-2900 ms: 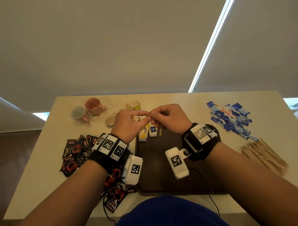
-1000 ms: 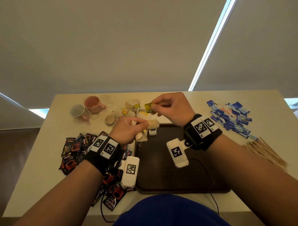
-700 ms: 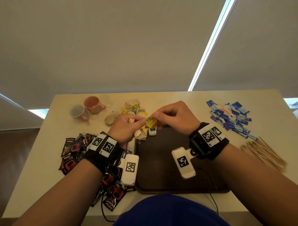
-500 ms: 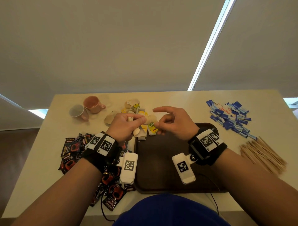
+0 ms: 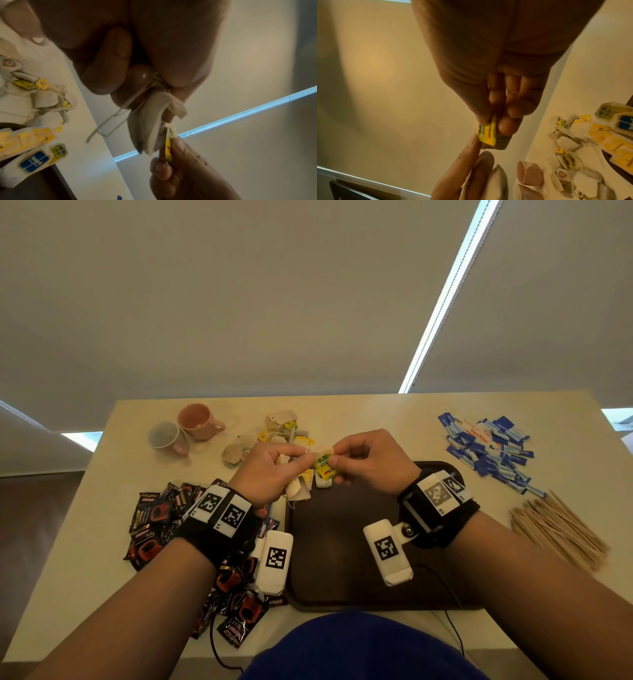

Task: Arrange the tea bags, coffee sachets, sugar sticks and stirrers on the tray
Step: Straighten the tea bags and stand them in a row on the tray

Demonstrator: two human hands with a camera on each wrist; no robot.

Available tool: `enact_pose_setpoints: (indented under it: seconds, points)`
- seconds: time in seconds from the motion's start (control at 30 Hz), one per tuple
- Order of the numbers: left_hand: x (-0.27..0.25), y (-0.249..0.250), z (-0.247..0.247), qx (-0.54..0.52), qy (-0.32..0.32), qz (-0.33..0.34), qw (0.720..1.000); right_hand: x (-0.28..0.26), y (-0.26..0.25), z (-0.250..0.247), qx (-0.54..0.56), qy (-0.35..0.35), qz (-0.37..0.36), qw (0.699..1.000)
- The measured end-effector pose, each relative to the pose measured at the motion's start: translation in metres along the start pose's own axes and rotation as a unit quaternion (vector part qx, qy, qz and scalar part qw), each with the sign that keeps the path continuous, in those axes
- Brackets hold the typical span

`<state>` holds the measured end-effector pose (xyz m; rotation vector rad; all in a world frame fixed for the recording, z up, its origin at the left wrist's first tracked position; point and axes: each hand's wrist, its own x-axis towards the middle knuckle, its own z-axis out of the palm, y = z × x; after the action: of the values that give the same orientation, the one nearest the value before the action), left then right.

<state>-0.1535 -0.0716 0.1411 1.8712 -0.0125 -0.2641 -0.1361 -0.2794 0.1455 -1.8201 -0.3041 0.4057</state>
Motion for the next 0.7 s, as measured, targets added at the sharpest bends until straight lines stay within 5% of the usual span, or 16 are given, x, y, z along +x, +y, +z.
enact_pose_setpoints:
  seconds: [0.4, 0.7]
  points:
    - [0.007, -0.008, 0.000, 0.048, 0.033, -0.005, 0.998, 0.005, 0.009, 0.002, -0.063, 0.094, -0.009, 0.994]
    - [0.004, -0.002, 0.000, 0.063, 0.015, 0.017, 0.998, 0.007, 0.007, 0.004, -0.070, 0.092, 0.005, 0.993]
